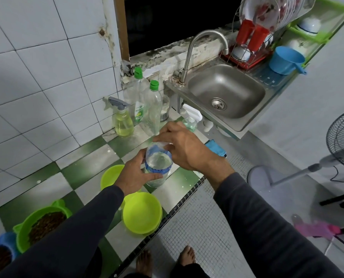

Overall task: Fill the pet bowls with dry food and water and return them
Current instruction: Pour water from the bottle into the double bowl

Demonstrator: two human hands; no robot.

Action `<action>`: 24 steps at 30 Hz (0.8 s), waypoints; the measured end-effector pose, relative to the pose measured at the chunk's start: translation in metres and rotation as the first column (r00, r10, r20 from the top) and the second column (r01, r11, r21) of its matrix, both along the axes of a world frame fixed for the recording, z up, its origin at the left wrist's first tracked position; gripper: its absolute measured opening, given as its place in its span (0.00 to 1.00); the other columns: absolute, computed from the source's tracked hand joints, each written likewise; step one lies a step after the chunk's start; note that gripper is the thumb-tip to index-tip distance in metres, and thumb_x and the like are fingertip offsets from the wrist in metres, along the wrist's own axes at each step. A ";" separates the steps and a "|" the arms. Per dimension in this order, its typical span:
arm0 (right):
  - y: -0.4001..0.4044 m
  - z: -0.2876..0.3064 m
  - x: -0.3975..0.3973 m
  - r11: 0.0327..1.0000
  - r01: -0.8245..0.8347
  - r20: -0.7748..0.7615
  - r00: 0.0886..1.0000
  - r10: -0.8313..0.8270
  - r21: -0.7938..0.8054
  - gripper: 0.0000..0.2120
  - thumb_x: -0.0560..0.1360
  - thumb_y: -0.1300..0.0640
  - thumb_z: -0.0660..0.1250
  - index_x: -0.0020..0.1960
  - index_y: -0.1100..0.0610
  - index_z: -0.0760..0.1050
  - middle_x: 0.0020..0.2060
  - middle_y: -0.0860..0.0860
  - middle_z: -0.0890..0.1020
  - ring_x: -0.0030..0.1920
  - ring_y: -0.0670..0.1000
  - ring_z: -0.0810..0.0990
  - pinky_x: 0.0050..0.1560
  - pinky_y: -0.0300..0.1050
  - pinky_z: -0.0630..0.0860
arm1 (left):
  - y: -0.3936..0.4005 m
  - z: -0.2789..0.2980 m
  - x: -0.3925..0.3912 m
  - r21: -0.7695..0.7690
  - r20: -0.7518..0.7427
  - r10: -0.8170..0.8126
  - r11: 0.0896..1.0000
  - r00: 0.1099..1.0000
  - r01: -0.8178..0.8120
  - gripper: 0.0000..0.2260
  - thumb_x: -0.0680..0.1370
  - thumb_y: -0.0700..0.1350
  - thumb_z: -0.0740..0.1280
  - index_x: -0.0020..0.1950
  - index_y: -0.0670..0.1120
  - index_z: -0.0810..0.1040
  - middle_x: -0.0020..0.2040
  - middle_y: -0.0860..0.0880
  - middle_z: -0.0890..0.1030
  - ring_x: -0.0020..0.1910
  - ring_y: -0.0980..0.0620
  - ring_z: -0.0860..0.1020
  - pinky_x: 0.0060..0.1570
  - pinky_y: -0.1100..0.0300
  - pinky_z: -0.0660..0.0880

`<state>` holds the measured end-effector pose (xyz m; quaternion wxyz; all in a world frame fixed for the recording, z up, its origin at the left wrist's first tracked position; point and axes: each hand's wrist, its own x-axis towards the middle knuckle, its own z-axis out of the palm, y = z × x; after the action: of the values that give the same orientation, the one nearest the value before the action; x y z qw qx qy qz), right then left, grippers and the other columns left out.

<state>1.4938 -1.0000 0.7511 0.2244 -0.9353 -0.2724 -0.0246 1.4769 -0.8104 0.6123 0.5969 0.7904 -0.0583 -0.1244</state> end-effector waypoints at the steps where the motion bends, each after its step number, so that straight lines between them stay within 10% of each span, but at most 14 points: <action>1: 0.001 0.001 0.000 1.000 0.024 -0.017 1.000 -0.023 0.011 0.21 0.73 0.64 0.72 0.66 0.55 0.80 0.54 0.53 0.78 0.55 0.55 0.73 0.56 0.49 0.73 | 0.000 -0.001 0.000 -0.002 0.000 0.000 1.000 1.000 0.000 0.35 0.62 0.55 0.85 0.66 0.61 0.74 0.61 0.57 0.82 0.63 0.53 0.80 0.58 0.44 0.82; 6: 0.008 0.002 -0.003 0.969 0.249 -0.062 0.967 -0.249 -0.006 0.24 0.72 0.38 0.73 0.58 0.54 0.76 0.51 0.50 0.75 0.50 0.52 0.76 0.51 0.50 0.76 | 0.001 -0.001 0.001 -0.003 -0.008 -0.013 1.000 1.000 0.013 0.35 0.64 0.54 0.85 0.67 0.61 0.73 0.62 0.57 0.82 0.63 0.54 0.79 0.58 0.45 0.82; 15: 0.004 0.005 0.002 0.999 0.004 0.012 1.000 -0.003 -0.049 0.20 0.70 0.67 0.74 0.61 0.55 0.83 0.52 0.53 0.78 0.54 0.55 0.72 0.53 0.48 0.71 | 0.000 -0.004 0.001 -0.037 -0.014 -0.015 0.999 1.000 0.015 0.35 0.63 0.54 0.85 0.66 0.60 0.74 0.61 0.55 0.82 0.63 0.52 0.80 0.59 0.43 0.81; 21: 0.013 0.010 0.000 0.965 0.254 -0.034 0.966 -0.256 -0.064 0.22 0.73 0.38 0.71 0.53 0.56 0.79 0.49 0.53 0.77 0.50 0.54 0.77 0.49 0.50 0.76 | 0.001 -0.004 0.002 -0.051 -0.024 -0.017 0.999 1.000 0.016 0.35 0.64 0.53 0.85 0.67 0.60 0.74 0.62 0.55 0.82 0.64 0.52 0.79 0.59 0.44 0.82; 24: 0.013 0.012 0.001 0.982 0.168 -0.039 0.984 -0.172 -0.081 0.14 0.76 0.47 0.71 0.53 0.58 0.80 0.47 0.54 0.76 0.50 0.57 0.77 0.50 0.52 0.75 | 0.000 -0.005 0.002 -0.060 -0.025 -0.018 0.998 1.000 0.017 0.35 0.64 0.52 0.85 0.67 0.60 0.74 0.62 0.55 0.82 0.64 0.52 0.79 0.60 0.44 0.81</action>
<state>1.4947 -0.9866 0.7633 0.1913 -0.9635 -0.1871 -0.0117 1.4792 -0.8099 0.6069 0.6200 0.7700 -0.0614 -0.1377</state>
